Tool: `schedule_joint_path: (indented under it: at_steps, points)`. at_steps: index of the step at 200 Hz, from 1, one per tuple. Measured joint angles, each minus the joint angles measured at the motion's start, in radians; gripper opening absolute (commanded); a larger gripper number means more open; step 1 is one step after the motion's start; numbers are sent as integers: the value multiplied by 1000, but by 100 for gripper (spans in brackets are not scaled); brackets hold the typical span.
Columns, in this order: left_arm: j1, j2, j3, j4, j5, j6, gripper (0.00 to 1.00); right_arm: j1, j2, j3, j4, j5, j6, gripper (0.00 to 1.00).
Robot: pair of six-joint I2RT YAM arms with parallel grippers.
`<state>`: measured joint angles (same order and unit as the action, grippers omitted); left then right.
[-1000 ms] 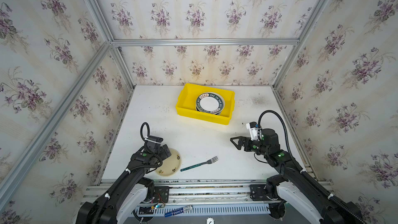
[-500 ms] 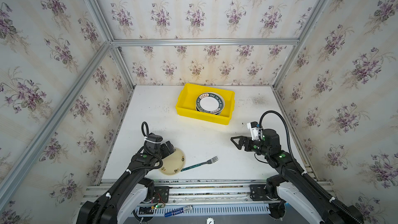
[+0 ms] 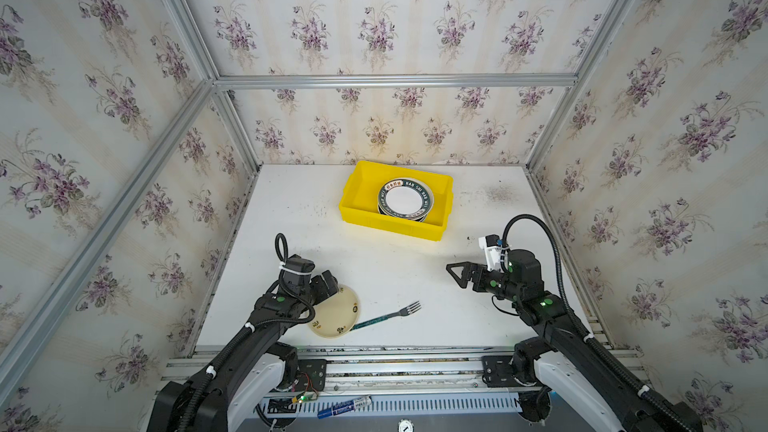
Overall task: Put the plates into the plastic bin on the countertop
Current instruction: 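Push the left gripper fingers against the small cream plate rim nearest the robot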
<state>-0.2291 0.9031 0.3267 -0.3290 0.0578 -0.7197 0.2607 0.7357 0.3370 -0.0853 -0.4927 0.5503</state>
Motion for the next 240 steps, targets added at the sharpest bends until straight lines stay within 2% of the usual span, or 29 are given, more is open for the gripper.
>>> schedule_joint_path:
  at_steps: [52, 120, 137, 153, 172, 240]
  points:
    - [0, -62, 2, -96, -9, -5, 100, 0, -22, -6, -21, 12, 11, 99]
    - [-7, -112, -37, -82, -24, -39, 98, 0, 30, -11, -5, 19, 30, 99]
    - [-7, -129, -47, -79, -29, -41, 90, 0, 36, -12, 5, 19, 37, 99]
    - [-5, -150, -59, -81, -37, -40, 75, 0, 39, -13, 13, 19, 37, 99]
    - [-6, -172, -73, -85, -36, -40, 66, 0, 46, -13, 23, 20, 37, 99]
    - [-7, -166, -85, -61, -28, -33, 62, 0, 84, -13, 53, 23, 56, 99]
